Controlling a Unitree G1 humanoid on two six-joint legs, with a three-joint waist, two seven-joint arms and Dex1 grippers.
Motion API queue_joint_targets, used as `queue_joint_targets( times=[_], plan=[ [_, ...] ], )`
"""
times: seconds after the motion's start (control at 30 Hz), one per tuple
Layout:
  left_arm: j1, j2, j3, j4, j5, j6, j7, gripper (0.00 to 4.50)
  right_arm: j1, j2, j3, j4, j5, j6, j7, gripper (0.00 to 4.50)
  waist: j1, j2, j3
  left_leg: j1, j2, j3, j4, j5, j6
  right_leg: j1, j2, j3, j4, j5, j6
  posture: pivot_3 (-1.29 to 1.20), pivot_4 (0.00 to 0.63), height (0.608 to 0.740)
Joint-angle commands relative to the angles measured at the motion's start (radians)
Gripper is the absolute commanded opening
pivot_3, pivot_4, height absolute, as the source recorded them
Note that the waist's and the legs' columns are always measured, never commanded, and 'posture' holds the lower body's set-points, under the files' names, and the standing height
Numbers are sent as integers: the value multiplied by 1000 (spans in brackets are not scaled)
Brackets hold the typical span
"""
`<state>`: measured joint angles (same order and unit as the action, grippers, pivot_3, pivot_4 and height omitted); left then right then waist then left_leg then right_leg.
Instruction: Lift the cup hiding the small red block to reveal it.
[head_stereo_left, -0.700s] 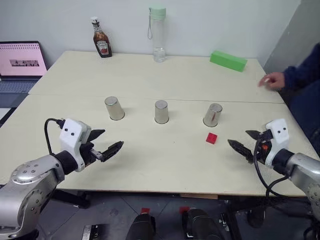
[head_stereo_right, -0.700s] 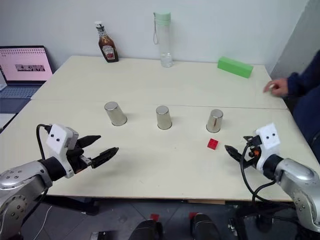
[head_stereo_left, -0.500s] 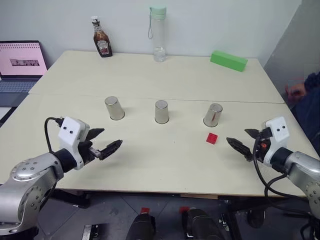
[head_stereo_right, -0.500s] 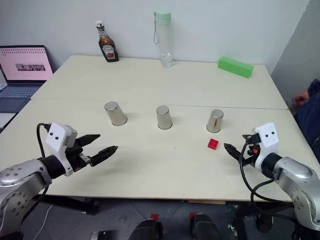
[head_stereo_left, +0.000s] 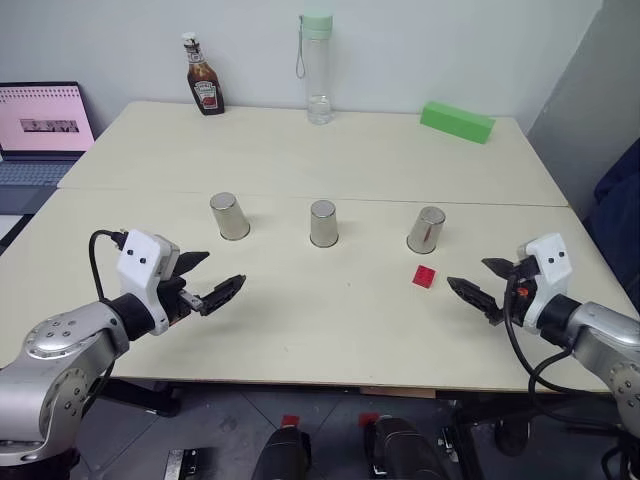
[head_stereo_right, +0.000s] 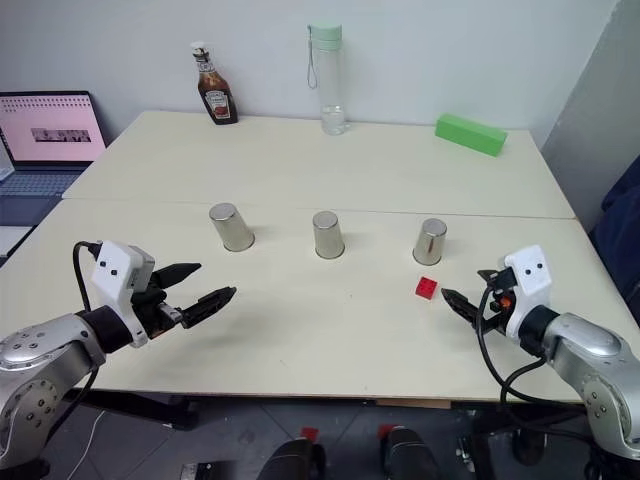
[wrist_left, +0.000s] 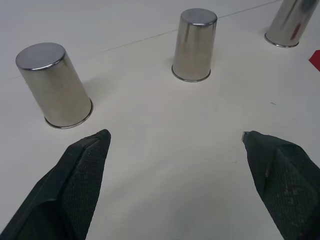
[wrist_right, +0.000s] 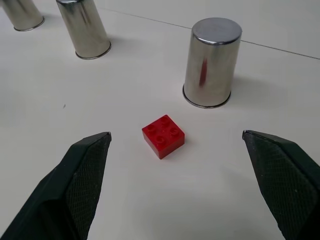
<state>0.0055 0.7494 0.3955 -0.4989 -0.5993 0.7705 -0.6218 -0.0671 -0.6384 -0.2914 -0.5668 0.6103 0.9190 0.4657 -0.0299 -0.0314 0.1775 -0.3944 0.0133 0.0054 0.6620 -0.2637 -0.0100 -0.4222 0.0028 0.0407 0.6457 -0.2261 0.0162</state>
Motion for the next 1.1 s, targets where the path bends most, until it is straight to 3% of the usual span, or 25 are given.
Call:
queue_joint_targets(
  times=[0.03, 1.1],
  plan=[
    [2, 8, 13, -12, -1, -22, -7, 4500, -20, -3, -12, -12, 4, -24, -4, 4472, 0, 0, 0, 0, 0, 0, 0, 0, 0, 0, 0, 0, 0, 0, 0, 0, 150, 740],
    [-7, 19, 4, -1, 2, -25, -25, 4500, -36, 3, -11, 5, 6, -35, -13, 4472, 0, 0, 0, 0, 0, 0, 0, 0, 0, 0, 0, 0, 0, 0, 0, 0, 150, 740]
  ],
)
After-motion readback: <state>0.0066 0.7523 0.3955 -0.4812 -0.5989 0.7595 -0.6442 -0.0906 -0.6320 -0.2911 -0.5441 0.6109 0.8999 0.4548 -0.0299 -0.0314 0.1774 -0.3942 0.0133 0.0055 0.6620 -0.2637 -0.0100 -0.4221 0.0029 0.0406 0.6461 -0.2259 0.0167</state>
